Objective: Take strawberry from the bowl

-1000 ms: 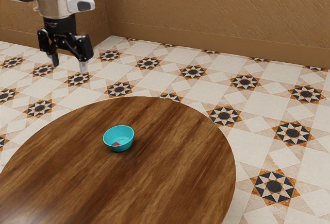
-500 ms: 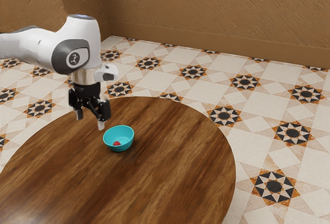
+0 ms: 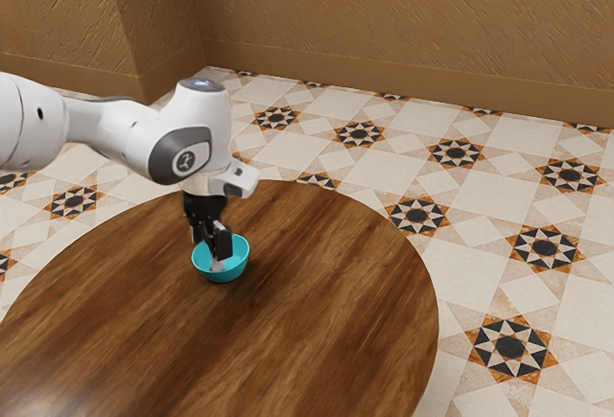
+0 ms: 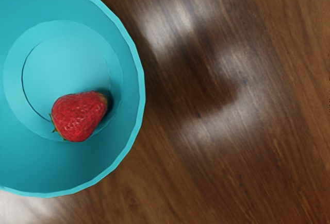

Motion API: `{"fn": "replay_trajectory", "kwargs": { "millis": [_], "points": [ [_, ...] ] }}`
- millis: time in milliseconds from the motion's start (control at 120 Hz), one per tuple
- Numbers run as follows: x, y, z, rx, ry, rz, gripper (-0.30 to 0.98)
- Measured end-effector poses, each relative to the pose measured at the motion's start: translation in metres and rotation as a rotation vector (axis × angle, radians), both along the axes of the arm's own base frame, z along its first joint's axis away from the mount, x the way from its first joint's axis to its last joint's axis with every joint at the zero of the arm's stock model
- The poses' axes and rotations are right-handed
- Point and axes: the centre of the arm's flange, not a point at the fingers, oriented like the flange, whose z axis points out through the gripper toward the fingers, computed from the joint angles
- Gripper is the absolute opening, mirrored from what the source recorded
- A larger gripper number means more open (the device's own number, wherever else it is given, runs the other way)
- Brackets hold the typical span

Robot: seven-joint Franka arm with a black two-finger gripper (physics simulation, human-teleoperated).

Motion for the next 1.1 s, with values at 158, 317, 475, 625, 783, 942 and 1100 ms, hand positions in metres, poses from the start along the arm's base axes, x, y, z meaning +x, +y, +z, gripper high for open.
{"fn": "replay_trajectory", "kwargs": {
  "millis": [158, 317, 475, 625, 783, 942, 1100],
  "points": [
    [0.007, -0.006, -0.003, -0.016, -0.010, -0.117, 0.63],
    [0.017, 0.005, -0.005, -0.024, -0.012, -0.207, 0.52],
    [0.021, 0.020, -0.020, -0.035, 0.016, -0.275, 0.47],
    [0.025, 0.026, -0.029, -0.047, 0.030, -0.350, 0.46],
    [0.036, 0.034, -0.039, -0.058, 0.030, -0.418, 0.45],
    [0.040, 0.038, -0.047, -0.066, 0.027, -0.476, 0.44],
    [0.046, 0.047, -0.051, -0.065, 0.015, -0.517, 0.44]
  ]
}}
